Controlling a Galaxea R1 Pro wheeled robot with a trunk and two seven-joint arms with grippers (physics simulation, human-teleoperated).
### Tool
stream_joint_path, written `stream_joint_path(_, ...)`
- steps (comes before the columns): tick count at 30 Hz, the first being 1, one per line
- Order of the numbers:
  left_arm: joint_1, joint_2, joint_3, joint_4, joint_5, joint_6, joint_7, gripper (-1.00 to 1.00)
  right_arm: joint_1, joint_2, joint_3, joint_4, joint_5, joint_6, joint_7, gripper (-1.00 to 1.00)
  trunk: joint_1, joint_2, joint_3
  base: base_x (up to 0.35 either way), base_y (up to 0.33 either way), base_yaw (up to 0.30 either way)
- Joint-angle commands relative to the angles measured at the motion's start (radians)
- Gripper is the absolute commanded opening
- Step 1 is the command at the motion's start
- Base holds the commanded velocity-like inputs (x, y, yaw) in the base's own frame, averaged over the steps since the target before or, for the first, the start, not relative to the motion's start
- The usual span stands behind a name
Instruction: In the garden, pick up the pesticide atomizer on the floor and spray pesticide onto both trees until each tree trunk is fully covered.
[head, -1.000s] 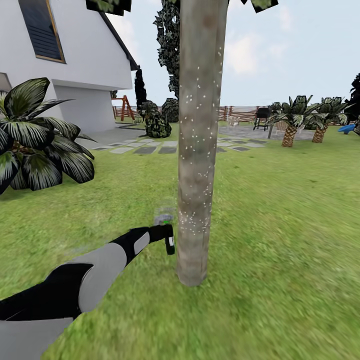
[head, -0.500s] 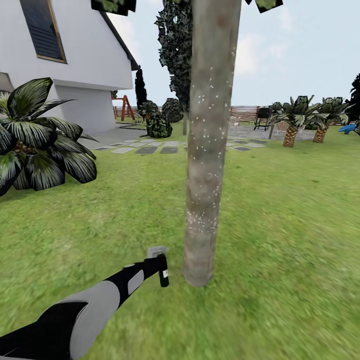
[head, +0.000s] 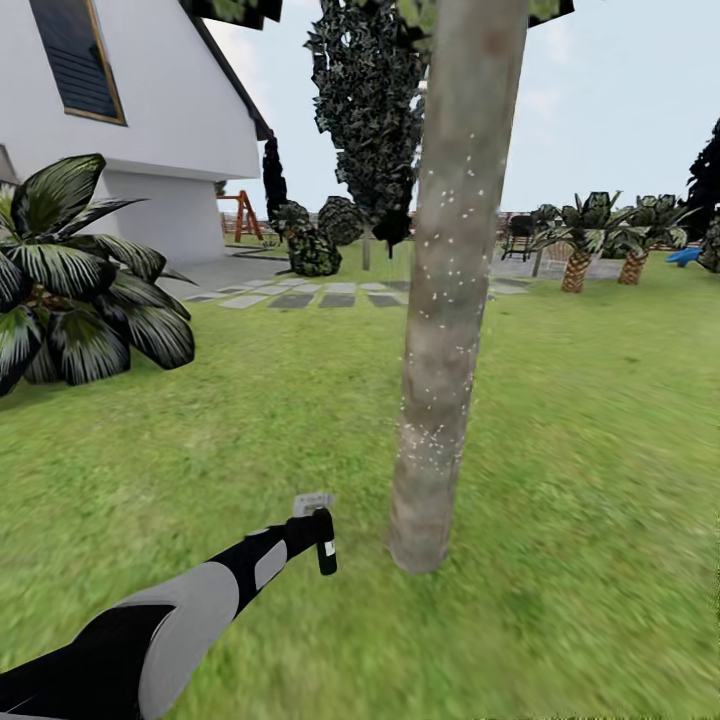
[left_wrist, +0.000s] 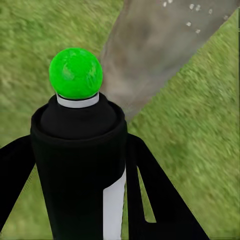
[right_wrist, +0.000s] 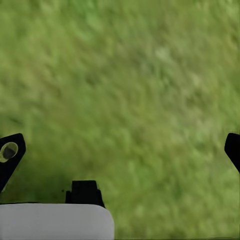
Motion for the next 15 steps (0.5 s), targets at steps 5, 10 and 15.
stream_joint_path(5, -0.001, 0.000, 0.008, 0.002, 0.007, 0.003, -0.008, -1.00, -0.002, 0.001, 0.007, 0.005, 0.006, -0.003, -0.008, 1.00, 0.000, 0.000, -0.001, 0.081, 0.347, -0.275)
stream_joint_path(10, -0.001, 0.000, 0.008, 0.003, 0.007, 0.005, -0.010, -1.00, -0.002, 0.001, 0.007, 0.004, 0.006, -0.003, -0.008, 1.00, 0.000, 0.000, -0.001, 0.090, 0.347, -0.295)
stream_joint_path(15, -0.001, 0.000, 0.008, 0.003, 0.007, 0.007, -0.010, -1.00, -0.002, 0.001, 0.007, 0.005, 0.006, -0.003, -0.008, 1.00, 0.000, 0.000, -0.001, 0.066, 0.347, -0.297)
